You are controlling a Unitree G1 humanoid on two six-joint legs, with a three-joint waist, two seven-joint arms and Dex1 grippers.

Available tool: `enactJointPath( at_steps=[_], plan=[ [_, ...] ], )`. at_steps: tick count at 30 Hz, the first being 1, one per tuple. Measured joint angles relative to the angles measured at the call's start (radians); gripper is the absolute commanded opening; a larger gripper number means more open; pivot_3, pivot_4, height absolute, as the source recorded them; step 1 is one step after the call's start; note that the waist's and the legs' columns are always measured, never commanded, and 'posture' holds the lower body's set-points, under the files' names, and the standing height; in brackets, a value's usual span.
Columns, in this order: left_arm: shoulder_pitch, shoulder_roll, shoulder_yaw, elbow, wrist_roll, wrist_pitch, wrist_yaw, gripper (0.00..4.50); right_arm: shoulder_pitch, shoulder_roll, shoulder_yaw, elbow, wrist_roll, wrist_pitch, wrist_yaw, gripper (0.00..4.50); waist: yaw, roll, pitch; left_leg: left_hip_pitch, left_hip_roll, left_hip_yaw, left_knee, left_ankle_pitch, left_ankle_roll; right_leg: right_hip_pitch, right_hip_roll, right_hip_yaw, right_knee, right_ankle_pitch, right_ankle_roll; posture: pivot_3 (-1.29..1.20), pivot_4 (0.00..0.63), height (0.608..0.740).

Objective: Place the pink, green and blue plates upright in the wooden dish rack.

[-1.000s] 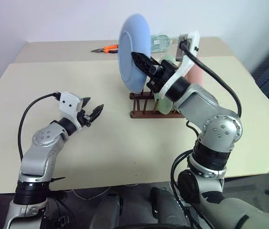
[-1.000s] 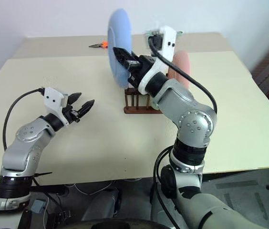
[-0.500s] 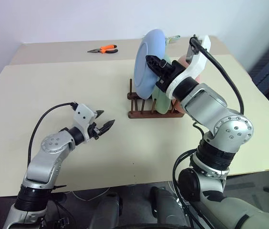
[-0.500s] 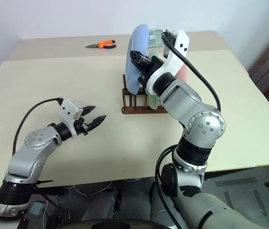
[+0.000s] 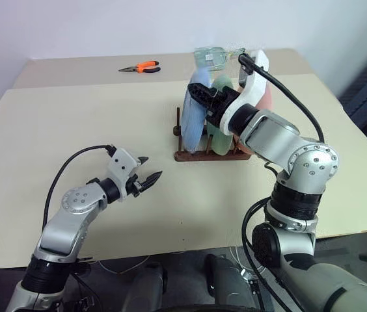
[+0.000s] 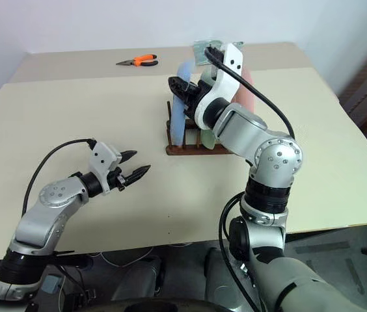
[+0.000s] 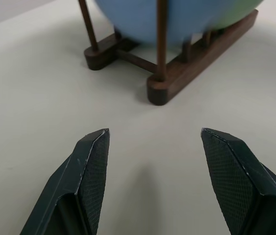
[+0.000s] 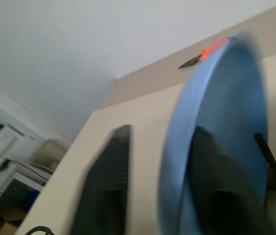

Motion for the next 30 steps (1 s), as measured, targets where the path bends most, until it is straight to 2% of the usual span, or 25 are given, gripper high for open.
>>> enactJointPath(
  at_steps=[3, 6, 8, 11, 13, 15, 17, 19, 21, 26, 30],
  plan=[
    [0.000, -0.004, -0.002, -0.002, 0.002, 0.002, 0.000, 3.06, -0.036, -0.122, 0.088, -0.027, -0.117, -0.057, 0.125, 2.98, 0.002, 0.000, 0.000, 0.000, 0.000, 0.000, 0.000, 0.000, 0.000, 0.000, 0.000, 0.000, -0.001, 0.000, 0.000, 0.00, 0.150, 0.740],
    [0.001, -0.008, -0.002, -0.004, 0.005, 0.002, 0.001, 3.06, -0.044, -0.362, 0.210, -0.120, -0.297, -0.198, 0.367, 2.98, 0.006, 0.000, 0.000, -0.001, 0.000, 0.001, 0.001, -0.001, 0.001, 0.001, 0.000, 0.000, -0.002, -0.002, 0.004, 0.00, 0.150, 0.740],
    [-0.002, -0.009, -0.002, 0.000, 0.012, 0.002, 0.002, 3.06, -0.035, -0.464, 0.213, -0.164, -0.371, -0.307, 0.523, 2.98, 0.004, -0.001, 0.000, 0.000, 0.000, 0.001, 0.000, -0.001, 0.002, 0.002, 0.000, 0.000, -0.002, -0.004, 0.006, 0.00, 0.150, 0.740],
    [-0.023, -0.018, -0.001, 0.020, 0.016, -0.008, 0.005, 3.06, 0.070, -0.563, 0.097, -0.187, -0.349, -0.385, 0.711, 2.98, 0.006, -0.003, -0.002, 0.000, 0.001, 0.001, 0.001, -0.001, 0.002, 0.003, 0.000, 0.000, -0.003, -0.004, 0.006, 0.00, 0.150, 0.740],
    [-0.020, -0.009, 0.040, 0.067, 0.017, -0.033, 0.009, 3.06, 0.250, -0.703, -0.050, -0.154, -0.347, -0.402, 0.852, 2.98, 0.025, -0.005, -0.002, 0.000, 0.001, 0.001, 0.002, -0.002, 0.003, 0.006, 0.000, -0.001, -0.004, -0.004, 0.005, 0.00, 0.150, 0.740],
    [-0.013, 0.025, 0.098, 0.152, 0.018, -0.060, 0.009, 3.06, 0.492, -0.806, -0.220, -0.083, -0.373, -0.417, 0.991, 2.98, 0.035, -0.004, -0.002, 0.000, 0.000, 0.002, 0.002, -0.002, 0.004, 0.006, -0.002, -0.001, -0.005, -0.006, 0.003, 0.00, 0.150, 0.740],
    [-0.005, 0.054, 0.137, 0.214, 0.026, -0.081, 0.002, 3.06, 0.653, -0.814, -0.296, -0.045, -0.400, -0.439, 1.079, 2.98, 0.029, -0.002, -0.002, 0.001, 0.001, 0.005, 0.002, -0.003, 0.005, 0.005, -0.002, 0.000, -0.005, -0.006, 0.003, 0.00, 0.150, 0.740],
    [-0.002, 0.063, 0.144, 0.236, 0.029, -0.112, -0.017, 3.06, 0.778, -0.812, -0.307, -0.013, -0.441, -0.478, 1.142, 2.98, 0.022, -0.001, -0.003, 0.002, 0.001, 0.008, 0.002, -0.003, 0.005, 0.006, -0.003, 0.002, -0.004, -0.006, 0.003, 0.00, 0.150, 0.740],
    [0.003, 0.064, 0.149, 0.242, 0.031, -0.127, -0.025, 3.06, 0.828, -0.800, -0.291, 0.032, -0.490, -0.526, 1.171, 2.98, 0.017, 0.000, -0.002, 0.001, 0.002, 0.011, 0.002, -0.003, 0.004, 0.006, -0.005, 0.001, -0.003, -0.006, 0.002, 0.00, 0.150, 0.740],
    [0.027, 0.063, 0.159, 0.235, 0.031, -0.130, -0.035, 3.06, 0.829, -0.759, -0.224, 0.137, -0.589, -0.650, 1.196, 2.98, 0.007, 0.000, -0.002, 0.002, 0.004, 0.012, 0.002, -0.003, 0.004, 0.006, -0.005, -0.001, -0.003, -0.005, 0.002, 0.00, 0.150, 0.740],
    [0.071, 0.063, 0.164, 0.196, 0.029, -0.128, -0.038, 3.06, 0.773, -0.719, -0.155, 0.240, -0.640, -0.722, 1.209, 2.98, 0.007, 0.000, -0.002, 0.002, 0.004, 0.012, 0.002, -0.003, 0.004, 0.004, -0.005, 0.000, -0.003, -0.001, 0.001, 0.00, 0.150, 0.740]
  ],
)
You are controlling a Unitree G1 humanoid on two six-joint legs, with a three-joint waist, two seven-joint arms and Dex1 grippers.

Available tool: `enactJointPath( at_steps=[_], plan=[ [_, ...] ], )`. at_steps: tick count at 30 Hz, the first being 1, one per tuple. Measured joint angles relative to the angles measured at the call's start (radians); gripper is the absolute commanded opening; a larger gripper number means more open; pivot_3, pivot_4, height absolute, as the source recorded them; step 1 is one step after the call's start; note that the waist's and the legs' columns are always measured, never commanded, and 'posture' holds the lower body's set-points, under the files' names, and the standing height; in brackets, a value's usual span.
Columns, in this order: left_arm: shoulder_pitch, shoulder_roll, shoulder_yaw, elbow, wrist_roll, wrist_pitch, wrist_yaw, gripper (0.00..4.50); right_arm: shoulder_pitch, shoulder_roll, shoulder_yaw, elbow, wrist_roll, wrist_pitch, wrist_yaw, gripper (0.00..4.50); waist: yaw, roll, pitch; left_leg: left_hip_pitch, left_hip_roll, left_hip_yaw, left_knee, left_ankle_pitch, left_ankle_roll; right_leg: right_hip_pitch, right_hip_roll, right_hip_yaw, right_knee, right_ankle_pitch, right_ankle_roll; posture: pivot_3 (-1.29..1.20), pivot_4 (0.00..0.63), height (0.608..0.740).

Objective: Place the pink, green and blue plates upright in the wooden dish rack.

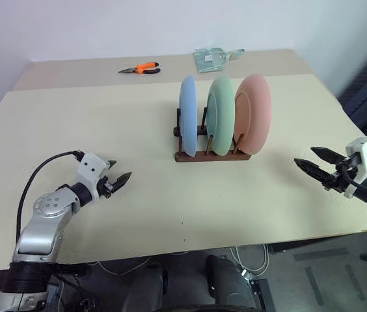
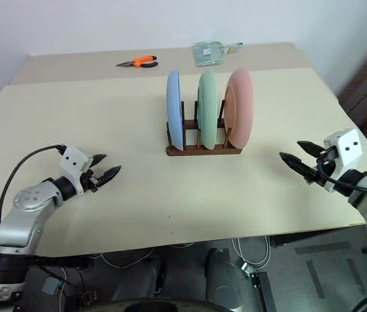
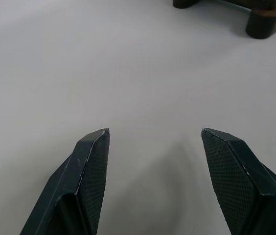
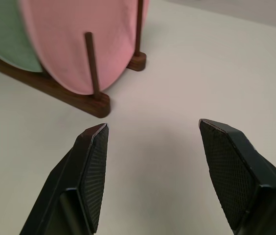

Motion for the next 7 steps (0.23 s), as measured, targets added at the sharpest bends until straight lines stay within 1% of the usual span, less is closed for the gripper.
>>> enactJointPath(
  at_steps=[4, 7],
  plan=[
    [0.026, -0.004, -0.001, -0.012, 0.004, 0.003, 0.002, 3.06, -0.018, 0.010, 0.053, 0.051, -0.042, -0.054, 0.020, 2.98, 0.005, 0.000, 0.000, 0.000, 0.000, 0.000, 0.001, 0.000, 0.000, 0.000, 0.000, 0.000, 0.000, -0.002, -0.001, 0.00, 0.150, 0.740],
    [0.024, -0.007, -0.001, -0.014, 0.004, 0.011, 0.004, 3.06, -0.035, 0.021, 0.070, 0.058, -0.049, -0.064, 0.027, 2.98, 0.005, 0.000, 0.000, 0.000, 0.000, 0.000, 0.001, 0.000, 0.000, 0.000, 0.000, 0.000, 0.000, -0.003, 0.000, 0.00, 0.150, 0.740]
  ],
)
